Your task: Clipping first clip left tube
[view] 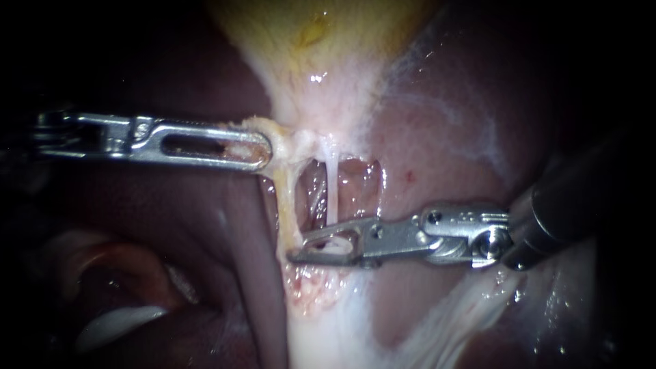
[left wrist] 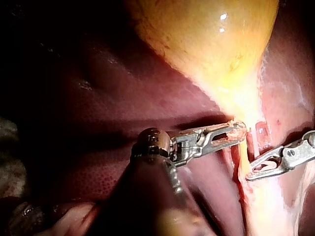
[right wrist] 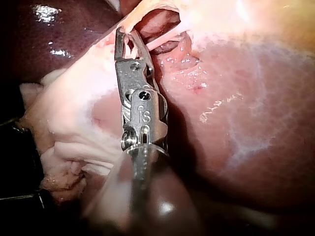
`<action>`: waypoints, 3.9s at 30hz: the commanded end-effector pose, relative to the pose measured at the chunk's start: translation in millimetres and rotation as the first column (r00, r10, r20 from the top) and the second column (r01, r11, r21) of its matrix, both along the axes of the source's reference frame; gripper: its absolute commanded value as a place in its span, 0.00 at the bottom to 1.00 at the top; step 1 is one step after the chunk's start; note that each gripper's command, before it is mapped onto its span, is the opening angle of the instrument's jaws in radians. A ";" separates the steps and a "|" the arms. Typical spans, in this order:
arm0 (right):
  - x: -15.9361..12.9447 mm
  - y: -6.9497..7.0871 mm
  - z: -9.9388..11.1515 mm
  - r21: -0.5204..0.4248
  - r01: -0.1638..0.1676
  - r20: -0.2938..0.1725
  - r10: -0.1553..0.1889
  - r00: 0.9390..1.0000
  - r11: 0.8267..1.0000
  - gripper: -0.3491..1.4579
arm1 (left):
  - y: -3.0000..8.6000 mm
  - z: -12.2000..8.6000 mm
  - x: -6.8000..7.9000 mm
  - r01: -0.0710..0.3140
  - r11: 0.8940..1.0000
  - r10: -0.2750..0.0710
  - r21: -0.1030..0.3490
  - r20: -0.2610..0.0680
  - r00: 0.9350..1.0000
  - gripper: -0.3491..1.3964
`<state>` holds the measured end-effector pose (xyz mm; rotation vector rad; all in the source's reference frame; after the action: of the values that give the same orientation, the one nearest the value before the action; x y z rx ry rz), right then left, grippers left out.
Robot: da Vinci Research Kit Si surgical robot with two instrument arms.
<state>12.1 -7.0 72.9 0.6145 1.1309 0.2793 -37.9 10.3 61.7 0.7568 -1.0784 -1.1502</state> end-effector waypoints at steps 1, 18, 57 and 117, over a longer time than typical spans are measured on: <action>0.0 0.0 0.0 0.000 0.000 0.000 0.000 1.000 1.000 0.11 | 0.0 0.0 0.0 0.000 1.000 0.000 0.000 0.000 1.000 0.00; 1.1 0.3 0.3 0.032 -0.042 -0.029 0.043 0.999 0.999 0.47 | 0.0 0.0 0.0 0.000 1.000 0.000 0.000 0.000 1.000 0.00; 6.4 -1.9 1.0 0.103 0.045 -0.135 -0.031 0.990 0.994 0.47 | 0.1 0.0 -0.5 0.001 1.000 -0.001 0.001 0.000 1.000 0.00; 5.6 -1.3 1.1 0.119 0.045 -0.136 -0.029 0.990 0.992 0.00 | 0.2 -0.1 -0.7 -0.004 1.000 0.003 0.003 0.004 1.000 0.00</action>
<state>17.7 -8.3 74.0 0.7723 1.2355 0.2833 -38.5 10.6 61.7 0.7635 -1.0787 -1.1481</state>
